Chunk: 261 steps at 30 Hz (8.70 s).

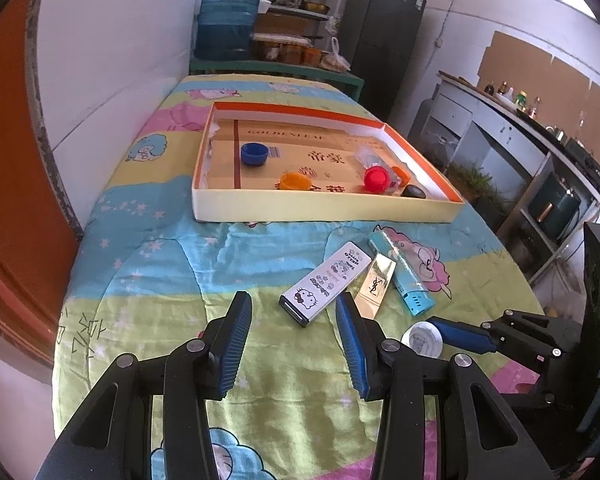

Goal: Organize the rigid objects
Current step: 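Grasp the white bottle cap with the right tool, then grasp the white Hello Kitty box with the left tool while the right tool holds the white cap, then carry the white box with the left tool while the right tool carries the white cap into the tray, then open the right tool to drop the white cap into the tray, then lower the white box into the tray and open the left tool, then move both tools back away from the tray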

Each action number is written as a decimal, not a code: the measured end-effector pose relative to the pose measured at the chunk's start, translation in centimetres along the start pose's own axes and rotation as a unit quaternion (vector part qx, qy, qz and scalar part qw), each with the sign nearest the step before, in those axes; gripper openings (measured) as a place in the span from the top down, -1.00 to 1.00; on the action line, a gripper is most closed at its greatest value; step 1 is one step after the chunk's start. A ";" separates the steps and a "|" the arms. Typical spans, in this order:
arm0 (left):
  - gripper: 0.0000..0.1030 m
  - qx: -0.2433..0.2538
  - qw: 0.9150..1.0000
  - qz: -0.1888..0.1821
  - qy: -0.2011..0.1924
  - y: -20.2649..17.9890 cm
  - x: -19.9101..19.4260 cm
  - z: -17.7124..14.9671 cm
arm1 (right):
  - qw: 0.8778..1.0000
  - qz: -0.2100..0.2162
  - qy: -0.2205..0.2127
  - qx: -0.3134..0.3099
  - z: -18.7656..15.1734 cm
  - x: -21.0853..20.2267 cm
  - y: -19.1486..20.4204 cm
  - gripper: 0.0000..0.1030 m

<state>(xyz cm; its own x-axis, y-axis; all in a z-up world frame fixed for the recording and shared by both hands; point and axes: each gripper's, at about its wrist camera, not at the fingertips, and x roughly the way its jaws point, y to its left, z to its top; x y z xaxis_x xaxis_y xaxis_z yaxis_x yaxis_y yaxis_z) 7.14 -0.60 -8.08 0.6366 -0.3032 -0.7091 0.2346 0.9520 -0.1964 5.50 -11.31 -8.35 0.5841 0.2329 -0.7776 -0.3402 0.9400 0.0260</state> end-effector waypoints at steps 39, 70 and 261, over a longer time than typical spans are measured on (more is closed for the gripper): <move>0.12 0.213 0.975 -0.031 0.057 -4.8 6.4 2.2 | 0.999 0.023 -0.005 0.032 -0.3 -0.1 -1.6 0.40; 0.49 0.020 0.999 0.005 -0.025 -2.1 -0.4 3.4 | 0.998 0.018 -0.052 0.041 2.4 -2.5 -3.1 0.40; 0.04 -0.035 0.998 0.011 -0.048 -1.6 -0.9 5.8 | 0.993 -0.052 0.002 0.106 4.3 1.2 -5.6 0.36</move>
<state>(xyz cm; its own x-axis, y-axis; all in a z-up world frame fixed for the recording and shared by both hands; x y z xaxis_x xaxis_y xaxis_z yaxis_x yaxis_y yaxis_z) 10.48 -2.04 -3.21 0.7089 -0.2817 -0.6466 0.1706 0.9580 -0.2304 11.30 -15.18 -6.74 0.6045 0.1312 -0.7858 -0.1149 0.9904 0.0770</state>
